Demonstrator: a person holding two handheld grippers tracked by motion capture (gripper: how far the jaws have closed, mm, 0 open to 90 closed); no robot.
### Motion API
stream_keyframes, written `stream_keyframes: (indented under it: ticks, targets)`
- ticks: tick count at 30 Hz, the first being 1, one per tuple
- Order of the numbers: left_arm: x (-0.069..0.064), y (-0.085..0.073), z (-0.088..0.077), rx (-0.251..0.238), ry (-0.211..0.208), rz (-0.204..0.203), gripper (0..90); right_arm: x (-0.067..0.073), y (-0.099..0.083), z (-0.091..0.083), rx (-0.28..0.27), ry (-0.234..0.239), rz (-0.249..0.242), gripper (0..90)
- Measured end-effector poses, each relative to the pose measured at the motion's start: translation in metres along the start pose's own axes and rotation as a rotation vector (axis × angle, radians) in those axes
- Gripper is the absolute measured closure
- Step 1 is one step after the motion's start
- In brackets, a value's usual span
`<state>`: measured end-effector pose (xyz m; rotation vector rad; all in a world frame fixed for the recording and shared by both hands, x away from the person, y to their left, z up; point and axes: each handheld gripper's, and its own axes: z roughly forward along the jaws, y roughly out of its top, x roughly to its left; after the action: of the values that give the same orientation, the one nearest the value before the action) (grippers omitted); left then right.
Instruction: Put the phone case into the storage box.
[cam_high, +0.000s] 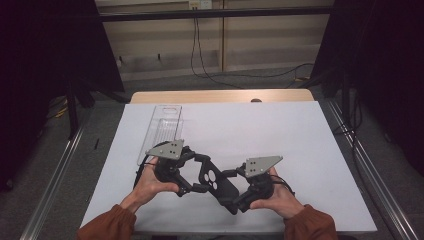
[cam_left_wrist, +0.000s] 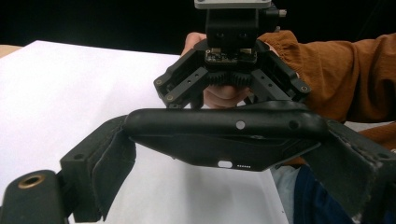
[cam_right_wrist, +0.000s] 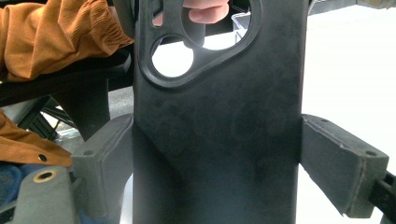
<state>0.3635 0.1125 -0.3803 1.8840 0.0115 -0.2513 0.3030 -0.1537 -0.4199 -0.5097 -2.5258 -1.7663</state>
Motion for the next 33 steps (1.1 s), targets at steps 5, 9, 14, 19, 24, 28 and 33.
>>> stream_keyframes:
  ticks: [5, 9, 14, 19, 24, 28, 33]
  targets:
    - [0.0011, -0.0001, 0.0002, 0.009, -0.015, -0.010, 11.2, 0.0002, 0.0000, 0.0006, -0.001, 0.003, -0.007, 14.4]
    - [0.0009, 0.0006, 0.0000, 0.008, -0.017, -0.008, 11.3, 0.0004, -0.0001, 0.0011, -0.004, 0.005, -0.009, 14.4]
    - [0.0009, 0.0001, 0.0014, 0.012, -0.022, -0.006, 10.1, 0.0009, -0.0003, 0.0016, 0.003, 0.008, -0.016, 14.4]
    - [0.0007, 0.0003, 0.0018, 0.011, -0.024, 0.000, 11.5, 0.0010, -0.0007, 0.0017, 0.004, 0.007, -0.015, 14.4]
    - [0.0008, 0.0000, 0.0040, 0.017, -0.026, 0.005, 8.0, 0.0012, -0.0006, 0.0022, 0.013, 0.008, -0.019, 14.4]
    - [-0.0006, 0.0009, 0.0045, 0.014, -0.033, 0.015, 10.1, 0.0018, -0.0008, 0.0034, 0.019, 0.016, -0.019, 14.4]
    - [-0.0013, 0.0015, 0.0042, 0.027, -0.032, 0.018, 11.6, 0.0021, -0.0007, 0.0035, 0.027, 0.014, -0.024, 14.4]
